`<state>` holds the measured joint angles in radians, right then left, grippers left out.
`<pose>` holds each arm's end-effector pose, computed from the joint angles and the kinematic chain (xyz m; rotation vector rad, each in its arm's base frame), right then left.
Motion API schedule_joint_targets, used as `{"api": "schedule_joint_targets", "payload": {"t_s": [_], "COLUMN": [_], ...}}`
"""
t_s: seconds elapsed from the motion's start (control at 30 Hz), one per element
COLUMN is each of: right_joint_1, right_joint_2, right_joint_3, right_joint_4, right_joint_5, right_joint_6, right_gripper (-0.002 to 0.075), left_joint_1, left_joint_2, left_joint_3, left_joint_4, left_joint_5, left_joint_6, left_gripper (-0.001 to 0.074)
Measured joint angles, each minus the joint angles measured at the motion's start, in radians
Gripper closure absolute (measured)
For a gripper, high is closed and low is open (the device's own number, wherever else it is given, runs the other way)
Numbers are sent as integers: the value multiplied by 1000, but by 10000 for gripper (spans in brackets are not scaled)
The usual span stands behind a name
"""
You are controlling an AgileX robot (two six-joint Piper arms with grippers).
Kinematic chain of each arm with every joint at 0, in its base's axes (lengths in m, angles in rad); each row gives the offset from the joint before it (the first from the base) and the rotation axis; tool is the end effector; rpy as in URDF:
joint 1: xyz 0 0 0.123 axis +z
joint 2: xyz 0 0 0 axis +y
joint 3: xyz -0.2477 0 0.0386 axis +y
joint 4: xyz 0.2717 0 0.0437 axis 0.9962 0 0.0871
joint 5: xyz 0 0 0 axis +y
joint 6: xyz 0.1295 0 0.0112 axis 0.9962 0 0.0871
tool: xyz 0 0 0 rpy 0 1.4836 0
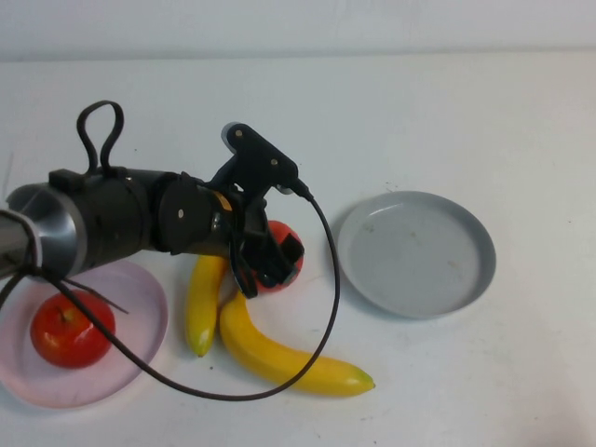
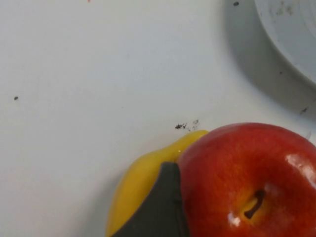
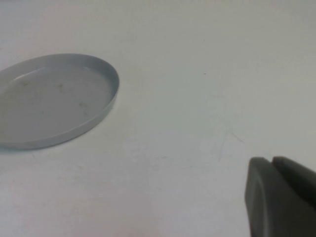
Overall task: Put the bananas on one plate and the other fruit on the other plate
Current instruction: Put one type of fruit in the left plate
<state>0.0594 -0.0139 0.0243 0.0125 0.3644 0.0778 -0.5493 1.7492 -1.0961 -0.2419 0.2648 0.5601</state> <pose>0.1482 0.0094 0.1620 0.0249 1.8596 0.1075 0.3474 -0.2223 0.1343 1.0440 2.1606 -0.1795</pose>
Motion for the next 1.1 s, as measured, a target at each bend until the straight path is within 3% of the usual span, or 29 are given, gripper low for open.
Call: {"api": "schedule_joint_targets", "payload": {"t_s": [0.27,0.43,0.63,0.87,1.1], "right_joint_1": [0,0,0,0,0], "right_joint_2": [0,0,0,0,0], "right_joint_3": [0,0,0,0,0], "right_joint_4": [0,0,0,0,0], "right_joint_5": [0,0,0,0,0], "right_joint_6": [0,0,0,0,0], "right_gripper": [742,742,742,742,742], "left_joint_1": [0,0,0,13,133], "left_joint_2": [36,38,3,-183,-260], "left_joint_3": [-8,-8,-8,-8,-8], "left_joint_4": [-1,-2,0,2,114], "left_joint_5": [-16,-18,24,223,503], "left_joint_6": [49,51,49,-127,-283], "left_gripper": [71,162,162,163,163]}}
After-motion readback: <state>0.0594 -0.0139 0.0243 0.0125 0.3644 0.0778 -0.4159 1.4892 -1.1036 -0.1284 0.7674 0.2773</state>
